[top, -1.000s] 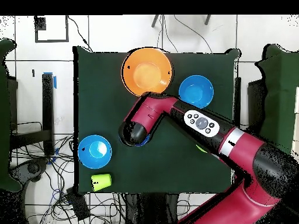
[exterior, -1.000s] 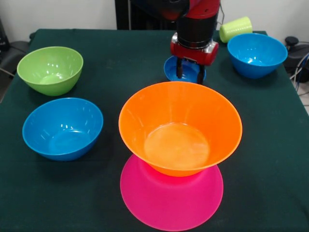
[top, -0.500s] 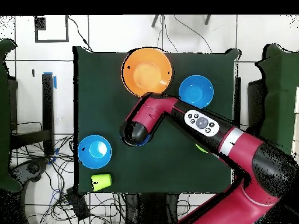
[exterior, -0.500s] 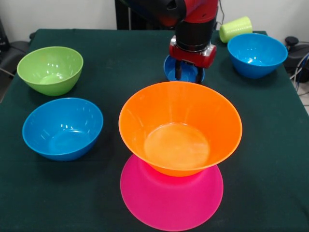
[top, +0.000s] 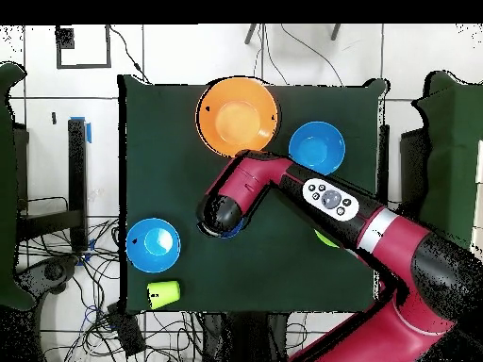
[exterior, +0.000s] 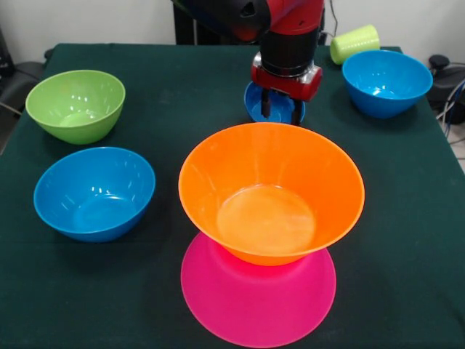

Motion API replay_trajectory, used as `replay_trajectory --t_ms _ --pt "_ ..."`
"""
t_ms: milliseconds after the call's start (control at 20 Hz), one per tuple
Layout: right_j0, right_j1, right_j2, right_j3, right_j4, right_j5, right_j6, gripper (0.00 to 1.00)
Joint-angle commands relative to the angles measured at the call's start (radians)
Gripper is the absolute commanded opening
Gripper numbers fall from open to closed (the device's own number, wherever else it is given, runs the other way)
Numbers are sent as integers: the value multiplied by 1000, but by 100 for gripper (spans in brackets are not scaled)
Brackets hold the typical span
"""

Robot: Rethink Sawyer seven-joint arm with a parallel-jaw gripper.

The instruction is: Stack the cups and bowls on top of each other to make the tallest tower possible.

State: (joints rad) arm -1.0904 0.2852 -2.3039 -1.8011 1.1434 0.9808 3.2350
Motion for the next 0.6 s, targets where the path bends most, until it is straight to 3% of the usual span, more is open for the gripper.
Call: replay_trajectory --t_ms 50,300,600 --pt "22 34 -105 1 44 98 -15 100" --pt "51 -3 -49 -31 143 170 25 100" --pt "63 -14 -38 -40 164 176 36 100"
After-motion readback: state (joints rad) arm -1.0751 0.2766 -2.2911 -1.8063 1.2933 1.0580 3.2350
